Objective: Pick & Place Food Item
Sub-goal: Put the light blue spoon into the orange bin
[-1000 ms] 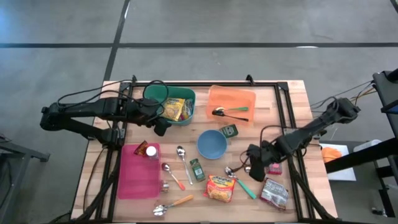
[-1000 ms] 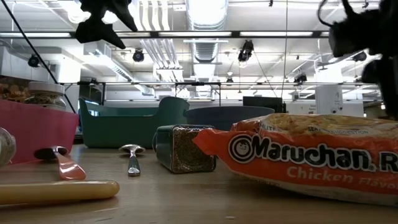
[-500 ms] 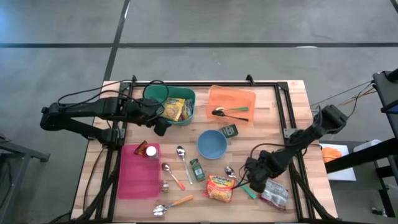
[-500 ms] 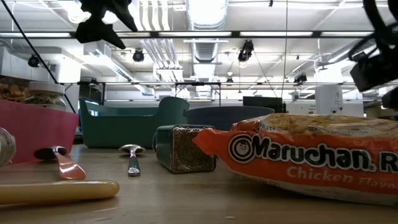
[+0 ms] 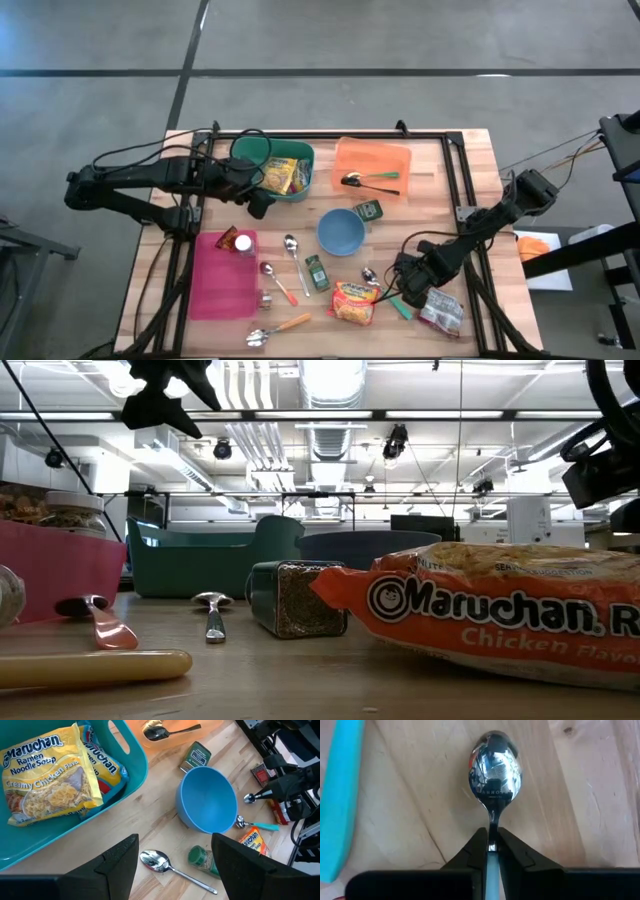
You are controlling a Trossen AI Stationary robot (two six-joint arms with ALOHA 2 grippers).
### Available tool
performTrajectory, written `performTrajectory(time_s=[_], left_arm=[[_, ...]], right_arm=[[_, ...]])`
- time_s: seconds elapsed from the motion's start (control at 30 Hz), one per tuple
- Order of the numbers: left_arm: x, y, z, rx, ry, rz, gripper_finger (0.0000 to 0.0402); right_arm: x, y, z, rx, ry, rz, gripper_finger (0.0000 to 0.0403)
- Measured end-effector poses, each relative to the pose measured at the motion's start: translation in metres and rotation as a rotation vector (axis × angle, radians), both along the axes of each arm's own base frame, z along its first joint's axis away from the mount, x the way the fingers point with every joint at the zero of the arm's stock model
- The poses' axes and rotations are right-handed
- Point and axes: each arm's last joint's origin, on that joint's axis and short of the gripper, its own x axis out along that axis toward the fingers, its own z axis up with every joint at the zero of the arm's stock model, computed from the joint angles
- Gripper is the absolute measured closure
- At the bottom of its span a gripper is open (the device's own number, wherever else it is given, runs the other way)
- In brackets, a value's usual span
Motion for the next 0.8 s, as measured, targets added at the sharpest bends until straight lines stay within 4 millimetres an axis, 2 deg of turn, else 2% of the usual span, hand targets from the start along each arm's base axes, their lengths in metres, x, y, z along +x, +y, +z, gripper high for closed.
performTrajectory(time_s=[0.27,0.43,0.6,0.8], left_arm=[[0.000,0.000,0.000,0.001,0.000,0.000,0.0151],[0.000,0.000,0.000,0.001,0.000,-0.001,0.0151],[0.000,0.000,0.000,0.001,0.000,-0.001,0.0151],[0.000,0.000,0.000,0.001,0.000,-0.001,0.0151]], right_arm=[[0.002,-0.010,0.016,-0.001,-0.077,-0.036,0.0383],[0.006,-0.026,0.032,-0.047,-0.184,-0.089,0.0384],[0.010,-0.051,0.050,-0.095,-0.283,-0.142,0.0384],[0.013,-0.096,0.074,-0.190,-0.406,-0.188,0.0385]])
